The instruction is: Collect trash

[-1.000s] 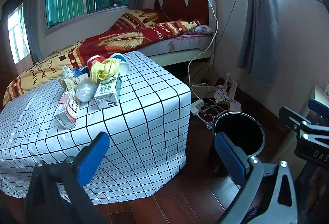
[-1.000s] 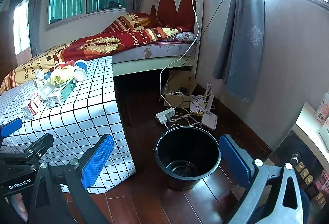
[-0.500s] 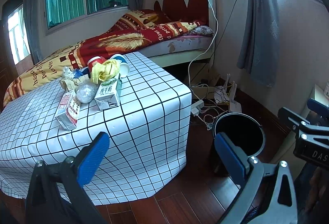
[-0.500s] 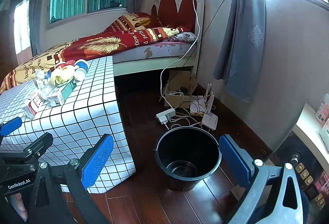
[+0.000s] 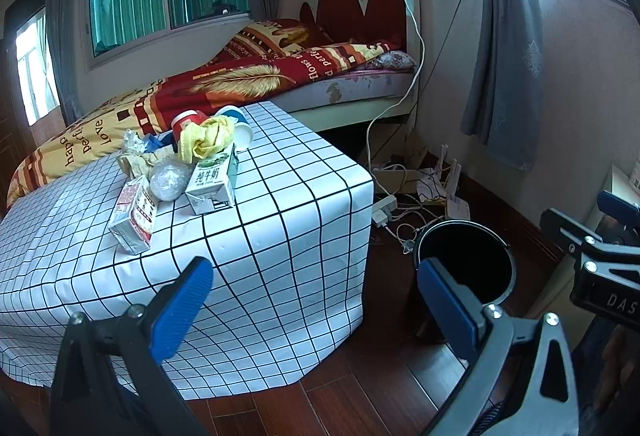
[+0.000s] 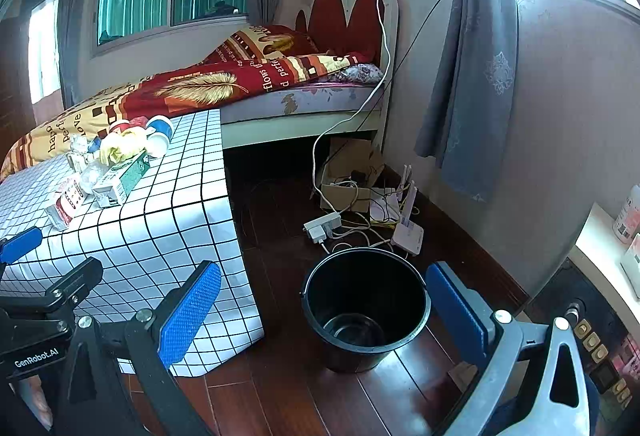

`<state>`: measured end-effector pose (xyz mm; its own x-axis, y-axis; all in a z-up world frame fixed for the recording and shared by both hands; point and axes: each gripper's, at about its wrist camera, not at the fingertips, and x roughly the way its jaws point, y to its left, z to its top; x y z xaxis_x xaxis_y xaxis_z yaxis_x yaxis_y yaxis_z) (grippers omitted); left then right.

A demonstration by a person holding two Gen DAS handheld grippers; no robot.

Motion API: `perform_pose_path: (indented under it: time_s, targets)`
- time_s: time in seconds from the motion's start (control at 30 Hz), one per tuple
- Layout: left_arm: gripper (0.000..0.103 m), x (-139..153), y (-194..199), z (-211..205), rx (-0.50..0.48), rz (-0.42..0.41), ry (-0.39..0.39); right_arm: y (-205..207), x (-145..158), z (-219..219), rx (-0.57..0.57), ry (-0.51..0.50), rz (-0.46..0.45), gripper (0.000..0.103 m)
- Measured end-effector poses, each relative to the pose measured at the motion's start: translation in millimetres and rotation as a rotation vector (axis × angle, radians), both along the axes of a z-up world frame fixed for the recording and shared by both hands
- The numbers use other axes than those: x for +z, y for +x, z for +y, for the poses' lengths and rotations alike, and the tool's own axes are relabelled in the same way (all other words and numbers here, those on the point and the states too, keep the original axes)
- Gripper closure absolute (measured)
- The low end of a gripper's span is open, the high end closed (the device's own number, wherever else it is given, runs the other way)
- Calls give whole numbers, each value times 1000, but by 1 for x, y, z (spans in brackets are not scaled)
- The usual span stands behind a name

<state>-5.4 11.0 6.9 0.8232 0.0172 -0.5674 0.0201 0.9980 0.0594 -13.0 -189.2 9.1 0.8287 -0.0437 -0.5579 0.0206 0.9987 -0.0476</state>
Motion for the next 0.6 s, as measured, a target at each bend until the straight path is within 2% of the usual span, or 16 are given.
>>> perform_pose_path:
  time_s: [0.6]
  targets:
    - [0, 0, -2, 1, 1, -2, -1, -1, 0, 0, -1, -3, -3, 0]
